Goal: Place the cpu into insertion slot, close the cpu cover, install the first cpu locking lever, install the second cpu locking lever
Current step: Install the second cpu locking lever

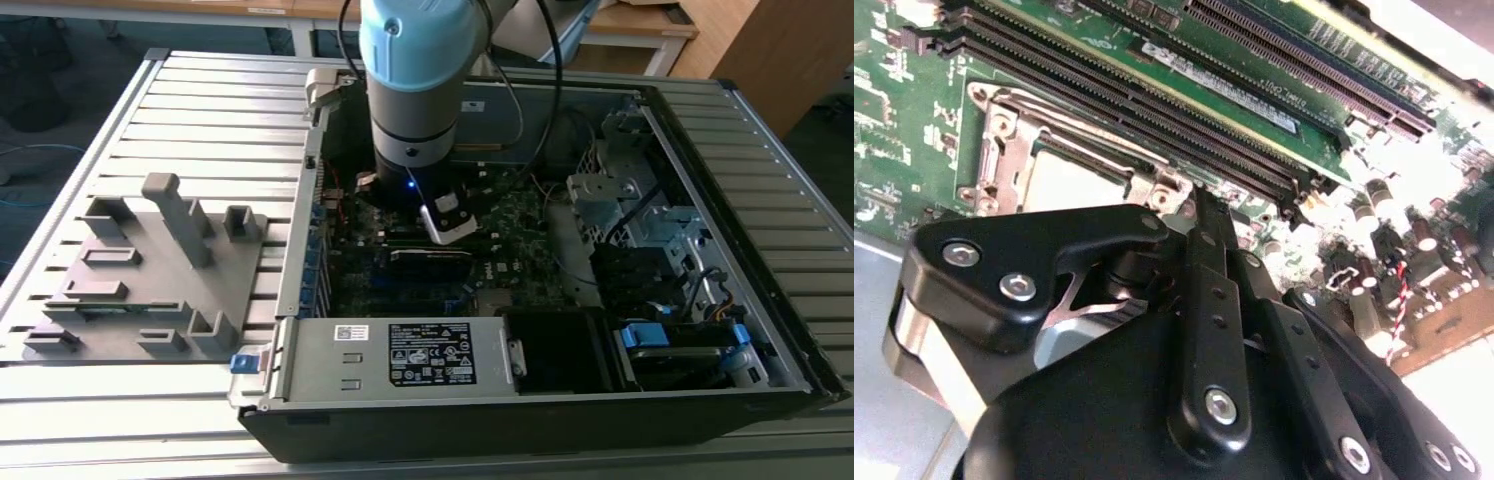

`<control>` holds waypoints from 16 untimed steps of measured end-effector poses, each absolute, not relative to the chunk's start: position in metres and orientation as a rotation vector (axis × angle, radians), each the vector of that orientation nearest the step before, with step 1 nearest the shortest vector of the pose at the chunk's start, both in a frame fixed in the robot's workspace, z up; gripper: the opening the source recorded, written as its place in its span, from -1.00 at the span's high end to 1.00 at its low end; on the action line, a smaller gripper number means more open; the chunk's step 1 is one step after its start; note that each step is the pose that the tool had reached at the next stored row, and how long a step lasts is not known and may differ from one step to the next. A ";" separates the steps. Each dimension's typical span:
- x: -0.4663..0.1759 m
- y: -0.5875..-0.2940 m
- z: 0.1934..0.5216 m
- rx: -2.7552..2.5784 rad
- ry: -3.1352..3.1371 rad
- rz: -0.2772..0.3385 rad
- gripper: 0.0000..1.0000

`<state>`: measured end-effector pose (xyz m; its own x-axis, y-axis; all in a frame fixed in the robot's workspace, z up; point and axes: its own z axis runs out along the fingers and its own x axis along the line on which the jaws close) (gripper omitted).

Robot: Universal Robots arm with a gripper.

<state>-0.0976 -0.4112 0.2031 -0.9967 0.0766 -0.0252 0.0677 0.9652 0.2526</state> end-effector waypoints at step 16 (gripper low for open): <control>-0.095 -0.402 0.215 0.128 3.085 0.317 0.80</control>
